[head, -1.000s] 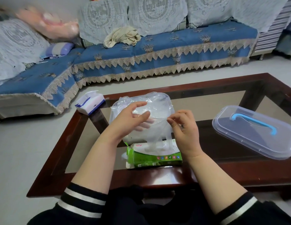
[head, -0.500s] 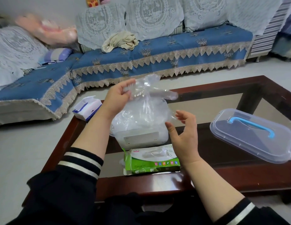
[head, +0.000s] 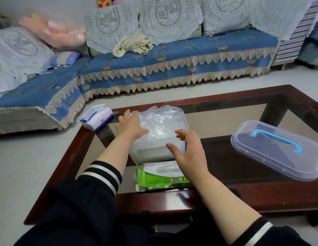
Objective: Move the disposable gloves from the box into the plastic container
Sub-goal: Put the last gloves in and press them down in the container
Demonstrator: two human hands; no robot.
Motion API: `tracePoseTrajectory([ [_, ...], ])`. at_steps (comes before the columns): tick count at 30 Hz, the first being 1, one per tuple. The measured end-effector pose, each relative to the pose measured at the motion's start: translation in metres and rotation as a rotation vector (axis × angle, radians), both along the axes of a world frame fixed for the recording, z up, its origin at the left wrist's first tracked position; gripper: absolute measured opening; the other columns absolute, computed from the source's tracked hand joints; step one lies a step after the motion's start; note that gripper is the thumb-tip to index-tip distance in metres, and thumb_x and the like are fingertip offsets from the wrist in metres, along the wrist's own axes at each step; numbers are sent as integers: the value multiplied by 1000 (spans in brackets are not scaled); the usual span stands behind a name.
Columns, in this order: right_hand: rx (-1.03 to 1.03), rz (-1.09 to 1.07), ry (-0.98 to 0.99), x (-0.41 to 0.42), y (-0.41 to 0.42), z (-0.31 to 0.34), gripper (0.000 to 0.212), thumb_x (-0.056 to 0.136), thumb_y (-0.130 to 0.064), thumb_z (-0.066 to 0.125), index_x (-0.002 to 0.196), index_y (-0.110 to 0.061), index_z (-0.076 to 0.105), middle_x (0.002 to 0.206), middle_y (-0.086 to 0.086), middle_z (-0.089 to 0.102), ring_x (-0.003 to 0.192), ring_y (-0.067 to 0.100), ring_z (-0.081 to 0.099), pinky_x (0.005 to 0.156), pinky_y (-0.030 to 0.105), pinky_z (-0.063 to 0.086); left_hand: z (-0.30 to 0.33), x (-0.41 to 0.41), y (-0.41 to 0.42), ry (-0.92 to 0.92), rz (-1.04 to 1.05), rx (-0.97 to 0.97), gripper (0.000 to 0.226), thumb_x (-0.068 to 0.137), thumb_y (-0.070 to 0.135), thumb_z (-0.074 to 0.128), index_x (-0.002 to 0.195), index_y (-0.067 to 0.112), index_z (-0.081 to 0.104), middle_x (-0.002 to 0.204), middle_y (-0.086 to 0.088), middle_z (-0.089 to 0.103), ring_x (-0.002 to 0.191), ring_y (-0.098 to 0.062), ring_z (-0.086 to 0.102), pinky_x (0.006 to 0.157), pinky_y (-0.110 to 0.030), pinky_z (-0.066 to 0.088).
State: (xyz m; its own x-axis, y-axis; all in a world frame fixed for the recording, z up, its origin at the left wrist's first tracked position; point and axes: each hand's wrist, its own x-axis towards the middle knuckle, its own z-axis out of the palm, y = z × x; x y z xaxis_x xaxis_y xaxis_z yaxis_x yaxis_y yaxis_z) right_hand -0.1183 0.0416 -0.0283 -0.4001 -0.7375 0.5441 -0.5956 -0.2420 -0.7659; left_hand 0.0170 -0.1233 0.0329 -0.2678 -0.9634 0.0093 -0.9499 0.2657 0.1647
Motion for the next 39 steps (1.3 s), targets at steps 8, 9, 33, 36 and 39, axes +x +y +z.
tracePoseTrajectory([
  [8, 42, 15, 77, 1, -2, -1, 28, 83, -39, 67, 103, -21, 62, 98, -16, 54, 95, 3, 49, 86, 27, 42, -4, 19, 10, 102, 90, -220, 47, 84, 51, 65, 127, 33, 57, 138, -3, 39, 127, -28, 31, 106, -44, 24],
  [9, 72, 50, 120, 0, -3, -1, 23, 83, -41, 65, 96, -22, 64, 94, -16, 57, 92, 4, 51, 85, 29, 43, -3, 23, 12, 116, 106, -242, 38, 88, 48, 61, 123, 34, 61, 132, -2, 45, 122, -28, 36, 101, -42, 27],
  [33, 386, 131, 221, 14, -15, -10, 10, 91, -26, 61, 88, -19, 67, 93, -7, 59, 94, 16, 53, 75, 30, 42, -98, 30, 102, 295, -253, 241, 49, 70, 34, 80, 117, 29, 64, 121, 11, 63, 115, -16, 52, 97, -37, 42],
  [36, -88, -5, 40, 10, -5, 2, 13, 89, -21, 59, 86, -11, 67, 93, -4, 58, 91, 12, 54, 82, 19, 43, -99, 33, 104, 336, -261, 292, 47, 69, 34, 79, 113, 29, 65, 118, 11, 64, 114, -16, 55, 97, -39, 45],
  [39, -180, -37, -3, 4, 1, 6, 15, 88, -20, 62, 87, -7, 70, 103, -3, 51, 99, 11, 51, 89, 11, 37, -93, 37, 104, 384, -246, 228, 28, 80, 26, 69, 108, 23, 68, 111, 4, 69, 107, -19, 61, 89, -34, 49],
])
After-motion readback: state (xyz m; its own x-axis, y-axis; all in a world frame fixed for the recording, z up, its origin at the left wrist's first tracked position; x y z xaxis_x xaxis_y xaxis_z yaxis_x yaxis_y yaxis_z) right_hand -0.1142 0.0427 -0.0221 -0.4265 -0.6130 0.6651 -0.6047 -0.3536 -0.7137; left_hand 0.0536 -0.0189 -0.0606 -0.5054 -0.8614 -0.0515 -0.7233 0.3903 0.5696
